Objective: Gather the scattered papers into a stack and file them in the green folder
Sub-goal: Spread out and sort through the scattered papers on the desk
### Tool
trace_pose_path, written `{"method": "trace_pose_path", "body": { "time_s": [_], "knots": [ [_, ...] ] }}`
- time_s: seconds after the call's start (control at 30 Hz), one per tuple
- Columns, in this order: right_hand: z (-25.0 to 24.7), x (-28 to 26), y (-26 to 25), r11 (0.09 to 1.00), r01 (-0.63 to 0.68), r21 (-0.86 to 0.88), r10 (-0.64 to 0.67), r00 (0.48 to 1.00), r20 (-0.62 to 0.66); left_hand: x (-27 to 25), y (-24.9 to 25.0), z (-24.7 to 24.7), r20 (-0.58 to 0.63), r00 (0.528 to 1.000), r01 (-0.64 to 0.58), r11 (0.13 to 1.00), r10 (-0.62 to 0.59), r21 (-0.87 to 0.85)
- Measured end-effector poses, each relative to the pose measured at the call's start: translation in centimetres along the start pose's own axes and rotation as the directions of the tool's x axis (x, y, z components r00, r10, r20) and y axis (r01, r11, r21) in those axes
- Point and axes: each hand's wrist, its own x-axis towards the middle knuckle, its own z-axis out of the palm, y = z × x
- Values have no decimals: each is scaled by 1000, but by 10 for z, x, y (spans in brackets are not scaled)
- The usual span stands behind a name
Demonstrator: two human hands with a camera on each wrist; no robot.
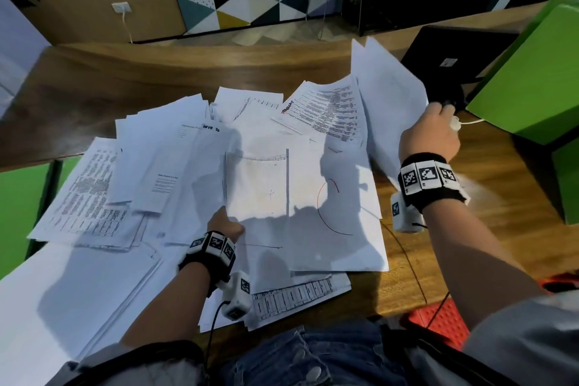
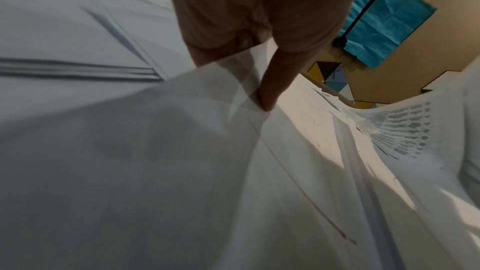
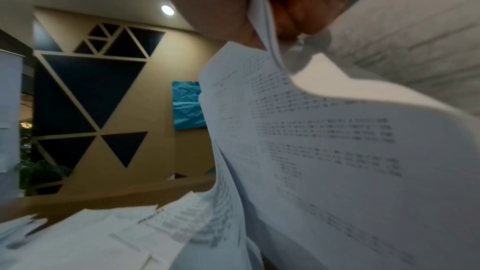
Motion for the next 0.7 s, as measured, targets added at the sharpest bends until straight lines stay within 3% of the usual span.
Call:
{"method": "trace_pose_path", "body": {
  "time_s": [0.17, 0.37, 0.53, 0.7],
  "knots": [
    [-38, 11, -29, 998, 66, 3, -66, 995, -71, 0, -2, 0, -2, 1000, -12, 1000, 12, -15],
    [-67, 23, -59, 994, 104, 32, -102, 993, -55, 1, 0, 1, -3, 999, -47, 998, 47, 53],
    [-49, 22, -64, 984, -36, 176, 10, 989, 150, -1, -2, 2, 14, 999, -44, 998, 45, -38],
    [6, 22, -39, 937, -274, 217, 170, 900, 402, 2, -9, 4, -7, 1000, -12, 996, 11, -94]
  ]
}}
